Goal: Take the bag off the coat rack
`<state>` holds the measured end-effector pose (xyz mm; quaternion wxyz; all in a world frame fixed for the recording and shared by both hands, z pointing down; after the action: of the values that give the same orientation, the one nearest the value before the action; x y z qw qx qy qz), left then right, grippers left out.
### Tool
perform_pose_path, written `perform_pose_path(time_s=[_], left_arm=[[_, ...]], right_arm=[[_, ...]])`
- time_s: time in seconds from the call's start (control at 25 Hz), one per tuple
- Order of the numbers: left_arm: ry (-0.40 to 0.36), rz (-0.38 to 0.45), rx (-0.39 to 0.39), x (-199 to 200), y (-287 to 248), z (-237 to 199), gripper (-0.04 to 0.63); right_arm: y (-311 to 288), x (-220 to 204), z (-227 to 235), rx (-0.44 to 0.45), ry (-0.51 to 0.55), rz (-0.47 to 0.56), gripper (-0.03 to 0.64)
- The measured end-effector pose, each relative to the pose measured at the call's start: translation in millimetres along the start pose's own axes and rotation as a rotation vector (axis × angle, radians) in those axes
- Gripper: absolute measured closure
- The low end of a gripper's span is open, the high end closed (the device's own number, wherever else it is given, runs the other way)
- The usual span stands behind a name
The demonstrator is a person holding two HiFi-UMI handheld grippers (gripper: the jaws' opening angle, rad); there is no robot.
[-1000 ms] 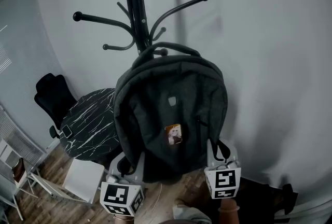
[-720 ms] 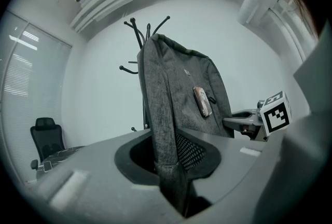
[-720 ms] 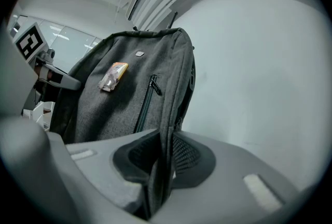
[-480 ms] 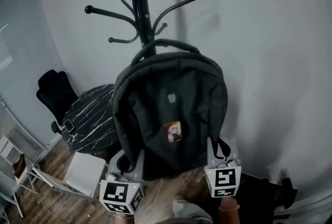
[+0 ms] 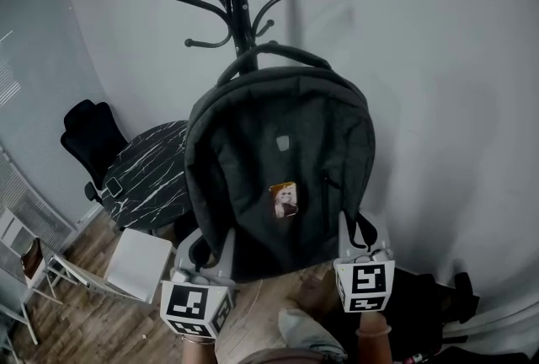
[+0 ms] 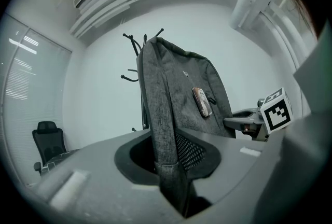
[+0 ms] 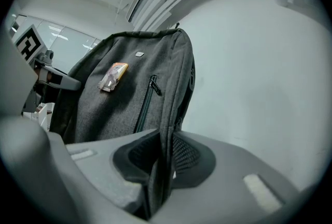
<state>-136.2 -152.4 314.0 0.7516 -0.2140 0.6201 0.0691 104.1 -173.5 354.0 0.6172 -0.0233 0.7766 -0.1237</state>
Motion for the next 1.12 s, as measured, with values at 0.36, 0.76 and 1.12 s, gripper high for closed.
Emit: perform_pose_path(time_s=[0.36, 0.76, 1.12], left_arm=[[0.007, -0.008, 0.002, 4, 7, 1, 0.507], [0.034, -0.016, 0.018, -1, 21, 14, 0.506], [0.034, 0.000, 0.024, -10, 53, 25, 0.506]], right_arm=[[8, 3, 0, 0.004, 0.003, -0.011, 0.560], [23, 2, 3, 0.013, 0.025, -0.014, 0.560], [59, -6, -7, 0.008, 0.031, -0.002, 0.560]])
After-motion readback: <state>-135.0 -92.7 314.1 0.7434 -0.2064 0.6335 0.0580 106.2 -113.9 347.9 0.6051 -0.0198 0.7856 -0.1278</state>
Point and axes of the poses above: the fingertips, and each gripper's own axes: y backward along the fingers, z to its right, x out of its top, the point moved 2 cm from there along y, backward along the fingers, and after that the axes turned 13 degrees about -z, right-handed, at the moved point
